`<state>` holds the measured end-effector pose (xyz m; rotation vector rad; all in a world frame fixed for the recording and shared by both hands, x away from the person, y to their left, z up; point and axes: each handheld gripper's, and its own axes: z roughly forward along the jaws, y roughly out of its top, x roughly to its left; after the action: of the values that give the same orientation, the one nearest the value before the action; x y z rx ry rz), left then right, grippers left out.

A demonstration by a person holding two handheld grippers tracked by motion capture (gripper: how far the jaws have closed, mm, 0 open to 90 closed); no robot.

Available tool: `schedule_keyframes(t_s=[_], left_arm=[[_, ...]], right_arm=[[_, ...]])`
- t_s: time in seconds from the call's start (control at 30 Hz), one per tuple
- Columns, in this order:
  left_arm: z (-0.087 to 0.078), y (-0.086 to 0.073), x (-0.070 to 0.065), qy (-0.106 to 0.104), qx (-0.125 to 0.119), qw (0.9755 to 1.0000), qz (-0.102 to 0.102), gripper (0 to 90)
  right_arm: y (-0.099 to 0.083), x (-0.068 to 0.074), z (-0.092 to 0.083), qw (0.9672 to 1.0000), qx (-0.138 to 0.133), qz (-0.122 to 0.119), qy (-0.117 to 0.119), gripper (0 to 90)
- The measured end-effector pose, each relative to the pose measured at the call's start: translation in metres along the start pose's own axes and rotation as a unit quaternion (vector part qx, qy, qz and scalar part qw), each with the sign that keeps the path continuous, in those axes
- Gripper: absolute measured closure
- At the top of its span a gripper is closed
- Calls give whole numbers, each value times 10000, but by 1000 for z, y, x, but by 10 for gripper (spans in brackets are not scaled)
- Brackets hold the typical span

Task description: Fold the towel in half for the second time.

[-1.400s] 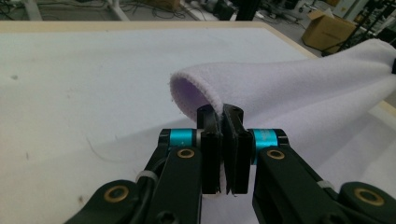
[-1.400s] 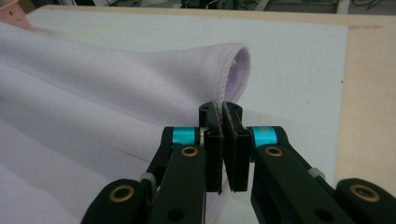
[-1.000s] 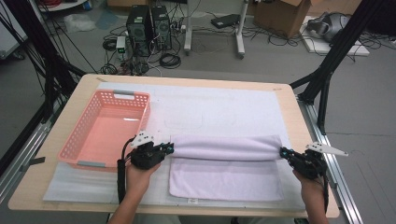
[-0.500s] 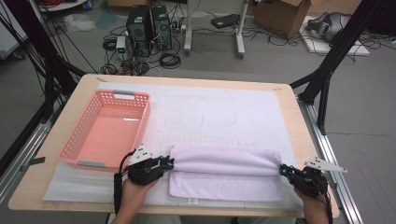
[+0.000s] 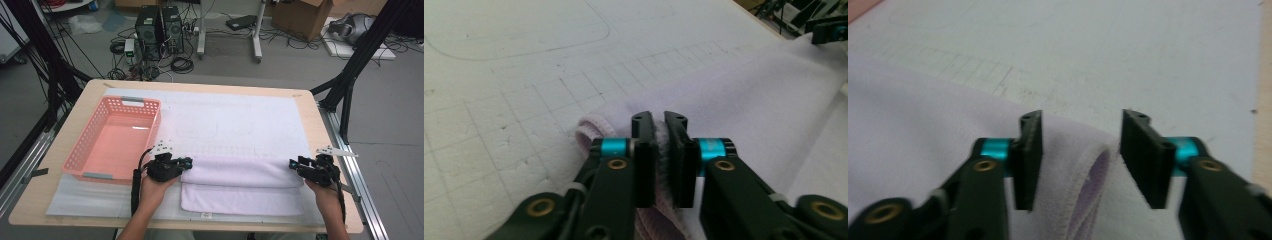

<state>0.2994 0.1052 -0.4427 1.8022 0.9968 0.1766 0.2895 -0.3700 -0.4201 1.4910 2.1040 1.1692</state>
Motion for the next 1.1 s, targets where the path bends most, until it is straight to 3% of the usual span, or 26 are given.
schedule_keyframes(t_s=[0.03,0.1,0.23,0.47,0.63,0.8,0.9,1.03,1.1], left_arm=[[-1,-1,0,17,-9,10000,5,849],[-5,-2,-1,-49,-63,10000,-10,852],[-16,-7,-7,-145,-233,9996,82,853],[-39,-21,-28,-307,-493,9969,533,852],[-50,-35,-35,-344,-533,9962,601,847],[-56,-51,-43,-397,-454,9967,536,840],[-58,-56,-47,-439,-355,9977,381,813],[-67,-60,-49,-420,-381,9977,378,773],[-69,-62,-50,-363,-448,9980,261,688]], right_arm=[[-1,0,2,10000,55,15,70,764],[-4,2,-1,9999,12,-100,81,821],[-14,5,-11,9996,-166,-215,53,830],[-36,14,-38,9982,-505,-285,117,828],[-56,23,-54,9970,-677,-330,166,826],[-69,31,-64,9971,-647,-356,191,825],[-74,36,-69,9968,-652,-418,219,822],[-83,40,-76,9970,-579,-464,212,822],[-87,41,-78,9974,-534,-440,204,822]])
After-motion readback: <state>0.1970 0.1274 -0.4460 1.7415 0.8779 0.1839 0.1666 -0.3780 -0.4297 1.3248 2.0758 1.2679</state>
